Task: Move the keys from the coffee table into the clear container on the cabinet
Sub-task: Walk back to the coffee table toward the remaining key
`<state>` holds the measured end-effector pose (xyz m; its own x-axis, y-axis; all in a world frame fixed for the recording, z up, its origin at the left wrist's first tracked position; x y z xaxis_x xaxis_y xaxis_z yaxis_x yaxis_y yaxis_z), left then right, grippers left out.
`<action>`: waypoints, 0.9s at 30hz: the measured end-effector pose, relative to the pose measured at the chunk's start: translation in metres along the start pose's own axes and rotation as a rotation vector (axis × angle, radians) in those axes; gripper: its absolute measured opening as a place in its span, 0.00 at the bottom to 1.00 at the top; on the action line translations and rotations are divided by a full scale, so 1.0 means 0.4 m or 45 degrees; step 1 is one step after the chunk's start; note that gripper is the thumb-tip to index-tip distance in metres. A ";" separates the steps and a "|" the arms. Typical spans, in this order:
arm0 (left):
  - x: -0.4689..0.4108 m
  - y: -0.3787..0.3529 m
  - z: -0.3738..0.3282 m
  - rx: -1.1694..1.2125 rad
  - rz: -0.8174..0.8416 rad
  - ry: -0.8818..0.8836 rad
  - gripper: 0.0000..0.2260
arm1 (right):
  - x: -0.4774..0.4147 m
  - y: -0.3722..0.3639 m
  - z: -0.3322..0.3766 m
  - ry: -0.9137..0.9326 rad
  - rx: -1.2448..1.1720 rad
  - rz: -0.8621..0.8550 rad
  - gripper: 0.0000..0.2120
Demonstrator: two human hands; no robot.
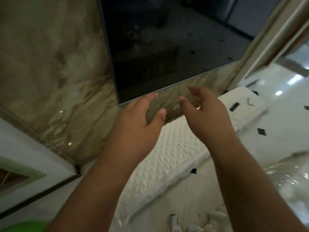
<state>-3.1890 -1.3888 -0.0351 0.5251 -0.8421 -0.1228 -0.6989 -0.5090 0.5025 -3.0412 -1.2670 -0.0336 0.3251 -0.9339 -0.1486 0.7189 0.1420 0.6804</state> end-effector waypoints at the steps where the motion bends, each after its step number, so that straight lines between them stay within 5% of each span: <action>1: 0.013 0.014 -0.054 0.013 0.022 -0.040 0.20 | 0.019 0.056 0.021 -0.001 0.001 -0.050 0.23; 15: 0.131 0.019 -0.557 0.044 0.225 -0.574 0.19 | 0.310 0.681 0.125 -0.110 -0.133 -0.700 0.18; 27: 0.230 -0.242 -0.785 -0.012 0.483 -0.806 0.19 | 0.412 0.897 -0.089 -0.283 -0.133 -0.916 0.12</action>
<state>-2.9206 -1.3610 0.1738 -0.1349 -0.9030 -0.4080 -0.7708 -0.1631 0.6159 -2.7078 -1.3584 0.1606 -0.3694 -0.8505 -0.3745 0.7647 -0.5072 0.3974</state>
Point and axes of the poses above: each hand's wrist, its own x-axis away from the middle knuckle, its own y-axis out of the back of the hand, z = x × y, the point moved 8 cm from there along -x, towards the middle knuckle, and after that the axes turned 2 degrees about x, right-handed, at the moved point
